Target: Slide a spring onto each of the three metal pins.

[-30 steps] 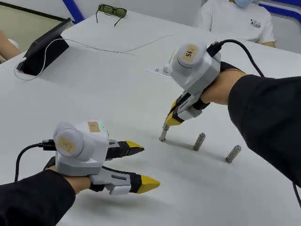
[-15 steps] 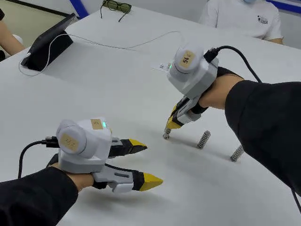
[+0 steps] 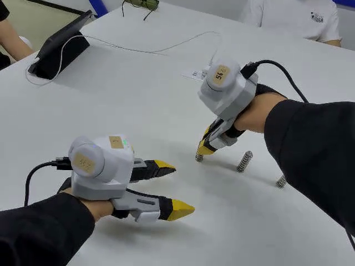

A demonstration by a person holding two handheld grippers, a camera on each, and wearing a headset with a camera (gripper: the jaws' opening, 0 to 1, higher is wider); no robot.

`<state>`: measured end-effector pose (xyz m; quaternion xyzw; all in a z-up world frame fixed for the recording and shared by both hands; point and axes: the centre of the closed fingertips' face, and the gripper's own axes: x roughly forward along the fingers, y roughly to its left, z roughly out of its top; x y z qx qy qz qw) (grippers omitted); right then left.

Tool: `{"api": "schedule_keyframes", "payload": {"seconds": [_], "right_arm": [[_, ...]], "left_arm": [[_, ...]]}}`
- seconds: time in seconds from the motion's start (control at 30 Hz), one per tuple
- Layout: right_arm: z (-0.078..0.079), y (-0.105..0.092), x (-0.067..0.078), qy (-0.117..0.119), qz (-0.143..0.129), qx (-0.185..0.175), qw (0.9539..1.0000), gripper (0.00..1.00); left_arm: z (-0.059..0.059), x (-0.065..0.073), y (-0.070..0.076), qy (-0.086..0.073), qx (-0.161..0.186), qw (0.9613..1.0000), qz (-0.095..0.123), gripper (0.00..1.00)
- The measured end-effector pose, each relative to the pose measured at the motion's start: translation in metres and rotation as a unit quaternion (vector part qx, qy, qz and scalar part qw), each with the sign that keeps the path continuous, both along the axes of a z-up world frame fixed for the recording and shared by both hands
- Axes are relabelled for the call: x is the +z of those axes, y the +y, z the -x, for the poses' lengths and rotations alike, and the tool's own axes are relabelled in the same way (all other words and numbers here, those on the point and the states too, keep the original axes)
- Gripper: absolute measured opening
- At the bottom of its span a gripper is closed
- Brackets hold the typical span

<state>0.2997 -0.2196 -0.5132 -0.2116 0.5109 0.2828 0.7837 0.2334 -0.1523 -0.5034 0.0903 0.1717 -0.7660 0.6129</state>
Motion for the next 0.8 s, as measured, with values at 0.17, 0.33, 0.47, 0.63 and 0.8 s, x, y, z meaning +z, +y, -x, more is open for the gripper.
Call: {"api": "schedule_keyframes", "payload": {"seconds": [0.17,0.33,0.47,0.63,0.8], "right_arm": [[-0.001,0.001,0.002,-0.011,-0.003,0.002,0.9999,0.15],[0.001,0.0,0.01,-0.023,-0.01,-0.003,0.9997,0.18],[0.004,-0.004,0.017,-0.036,-0.016,-0.012,0.9992,0.21],[0.009,-0.008,0.026,-0.051,-0.021,-0.021,0.9983,0.23],[0.017,-0.012,0.033,-0.065,-0.027,-0.033,0.997,0.27]], "left_arm": [[-0.002,0.001,0.0,-0.002,0.001,1.0,0.001,0.56],[-0.003,0.005,-0.002,-0.007,-0.001,1.0,0.0,0.56],[-0.006,0.01,-0.004,-0.011,0.0,0.9999,0.002,0.57],[-0.008,0.015,-0.005,-0.013,0.003,0.9999,0.006,0.58],[-0.008,0.018,-0.006,-0.016,0.003,0.9998,0.006,0.58]]}}
